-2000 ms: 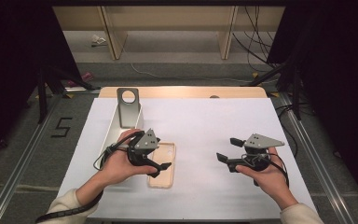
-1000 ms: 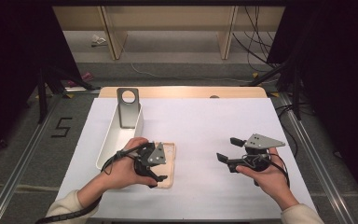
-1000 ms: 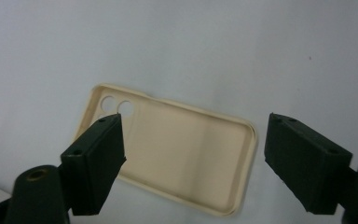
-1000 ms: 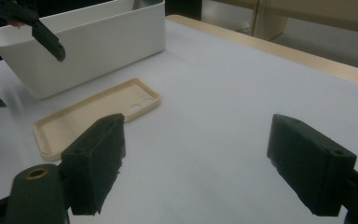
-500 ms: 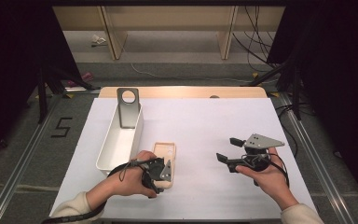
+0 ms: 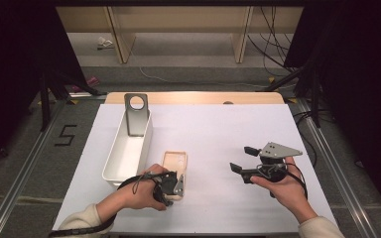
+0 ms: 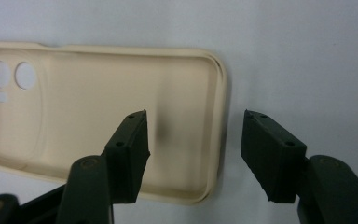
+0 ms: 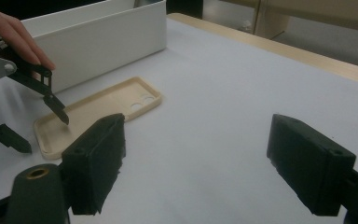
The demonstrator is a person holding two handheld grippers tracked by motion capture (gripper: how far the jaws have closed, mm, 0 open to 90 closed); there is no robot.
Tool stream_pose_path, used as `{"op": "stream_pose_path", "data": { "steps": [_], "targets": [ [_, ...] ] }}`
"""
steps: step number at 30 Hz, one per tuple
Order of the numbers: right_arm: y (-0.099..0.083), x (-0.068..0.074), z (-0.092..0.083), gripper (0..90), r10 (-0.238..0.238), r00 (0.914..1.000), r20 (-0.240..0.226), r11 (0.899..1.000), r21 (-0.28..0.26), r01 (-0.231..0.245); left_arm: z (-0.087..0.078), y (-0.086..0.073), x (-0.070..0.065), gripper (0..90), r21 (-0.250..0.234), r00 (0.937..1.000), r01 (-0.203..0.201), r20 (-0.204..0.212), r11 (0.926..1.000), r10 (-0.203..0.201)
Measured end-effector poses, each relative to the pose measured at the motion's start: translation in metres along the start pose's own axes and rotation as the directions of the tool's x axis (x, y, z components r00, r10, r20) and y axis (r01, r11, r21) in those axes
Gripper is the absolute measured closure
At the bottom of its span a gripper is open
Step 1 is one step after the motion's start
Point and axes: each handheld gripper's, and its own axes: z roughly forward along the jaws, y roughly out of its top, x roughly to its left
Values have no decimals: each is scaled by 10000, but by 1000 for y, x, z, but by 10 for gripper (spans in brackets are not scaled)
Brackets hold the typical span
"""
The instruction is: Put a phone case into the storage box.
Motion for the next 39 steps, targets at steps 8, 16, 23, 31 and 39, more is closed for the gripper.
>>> {"op": "stream_pose_path", "data": {
  "steps": [8,16,23,31,39],
  "targets": [
    [0,0,0,203,-5,10000,-3,10000,-16,5,0,0,3,497,-53,9996,-34,286,10000,36],
    [0,1,1,204,-31,10000,-14,10000,-9,31,1,2,4,597,109,9967,-30,816,9999,21],
    [0,1,1,205,-49,10000,-3,10000,26,49,1,2,7,658,67,9945,-50,1050,10000,42],
    [0,1,1,205,-53,10000,4,10000,21,53,1,1,9,723,63,9944,-20,1058,10000,13],
    [0,1,1,206,-58,10000,7,10000,21,58,0,2,6,775,119,9946,-183,1024,9998,170]
  ]
}}
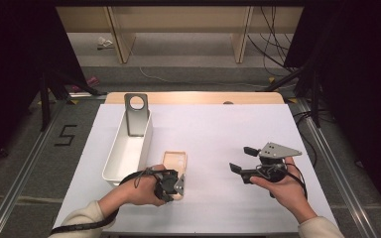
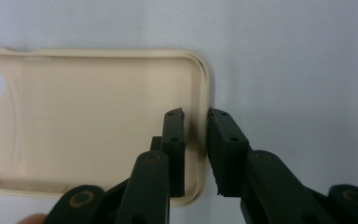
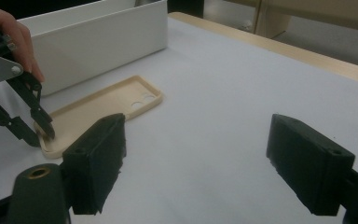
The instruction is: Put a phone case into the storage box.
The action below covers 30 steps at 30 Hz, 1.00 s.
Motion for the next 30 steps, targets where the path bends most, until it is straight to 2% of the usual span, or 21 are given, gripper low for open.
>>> {"op": "stream_pose_path", "data": {
  "steps": [10,18,23,28,30],
  "targets": [
    [0,0,0,207,8,10000,-6,10000,25,-8,-1,0,-1,844,-26,9998,71,168,10000,-70],
    [0,0,0,207,9,10000,-7,10000,-14,-9,-1,1,-2,865,10,9999,56,102,10000,-56],
    [0,0,0,209,11,10000,-4,10000,-5,-11,-6,3,-3,868,-120,9999,-111,-109,9999,110],
    [0,1,1,212,29,10000,-58,10000,34,-29,-16,7,-8,870,-621,9977,-235,-650,9978,195],
    [1,2,3,216,107,9999,-115,9999,20,-107,-22,11,-9,872,-845,9940,-509,-1011,9951,422]
  ]
}}
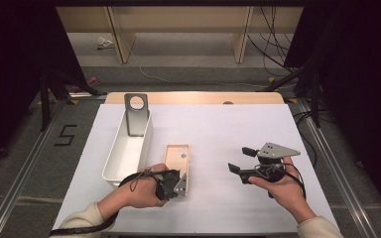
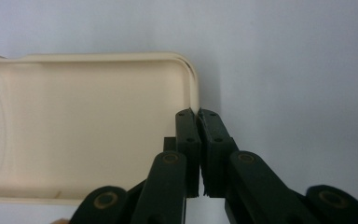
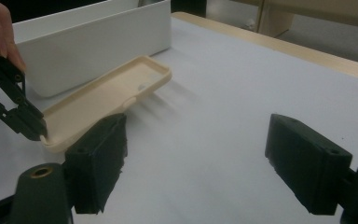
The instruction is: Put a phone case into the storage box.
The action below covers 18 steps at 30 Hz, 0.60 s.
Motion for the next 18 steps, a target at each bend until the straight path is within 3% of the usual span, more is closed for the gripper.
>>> {"op": "stream_pose_path", "data": {
  "steps": [5,8,18],
  "targets": [
    [2,3,4,221,176,9996,-212,9998,-76,-178,-9,11,-6,873,-818,9968,-338,-747,9961,277],
    [3,5,6,227,360,9989,-310,9992,-159,-365,-11,15,-10,873,-1147,9946,-486,-964,9922,375],
    [11,11,27,249,1009,9915,-824,9942,-287,-1036,-8,22,-17,873,-1263,9936,-742,-944,9892,624]
  ]
}}
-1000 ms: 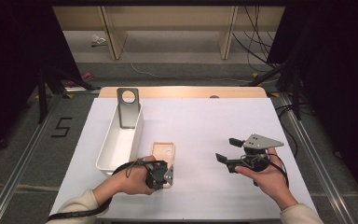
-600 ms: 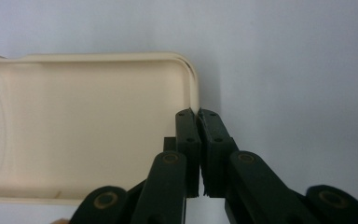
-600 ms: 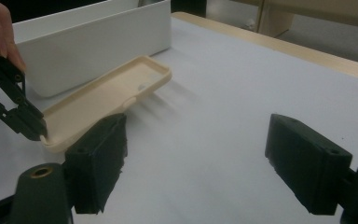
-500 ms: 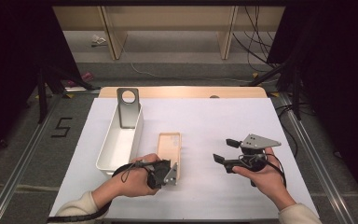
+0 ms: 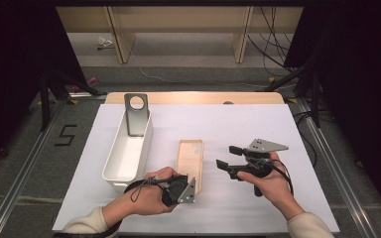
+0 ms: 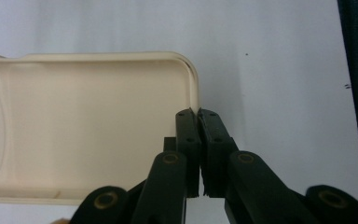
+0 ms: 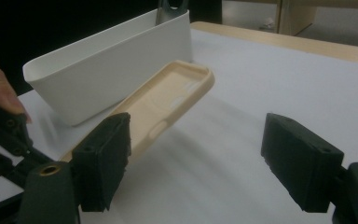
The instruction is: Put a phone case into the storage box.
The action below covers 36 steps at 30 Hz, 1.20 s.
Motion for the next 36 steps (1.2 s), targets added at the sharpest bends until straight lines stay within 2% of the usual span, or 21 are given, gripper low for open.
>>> {"op": "stream_pose_path", "data": {
  "steps": [3,5,8,14,17,21,22,25,26,31,35,36],
  "targets": [
    [1,-1,12,257,207,9997,-89,9997,160,-206,-1,3,-2,873,20,9999,-159,-47,9999,159],
    [2,-2,23,269,563,9982,-186,9980,286,-558,0,5,-4,874,-112,10000,-94,-19,9999,93],
    [5,-5,36,279,818,9964,-207,9961,347,-811,0,7,-5,874,-58,9996,-299,-16,9995,299],
    [6,-6,57,309,1205,9922,-308,9906,690,-1182,-2,9,-7,875,-298,9997,-221,-83,9993,219],
    [6,-5,60,367,1281,9910,-378,9891,783,-1248,-1,8,-7,874,-311,9998,-211,-65,9993,209],
    [7,-5,59,534,1570,9852,-684,9854,782,-1516,-1,10,-8,874,-354,9998,-197,5,9992,197],
    [7,-6,59,573,1598,9843,-746,9852,744,-1543,-2,10,-8,875,-357,9994,-319,-102,9989,316],
    [8,-8,58,630,2003,9743,-1028,9785,705,-1937,-1,11,-9,874,-417,9998,-219,-26,9989,218],
    [9,-8,58,643,2100,9715,-1102,9766,712,-2031,-2,11,-8,875,-267,9993,-378,12,9989,379],
    [12,-7,55,712,2556,9540,-1569,9666,600,-2491,0,10,-7,876,-297,9992,-384,-70,9988,383],
    [13,-6,53,757,2935,9391,-1790,9560,534,-2886,2,9,-7,876,-309,9996,-272,-89,9992,269],
    [13,-6,53,768,2986,9375,-1786,9544,514,-2942,2,8,-7,876,-294,9996,-278,-98,9992,275]
  ]
}}
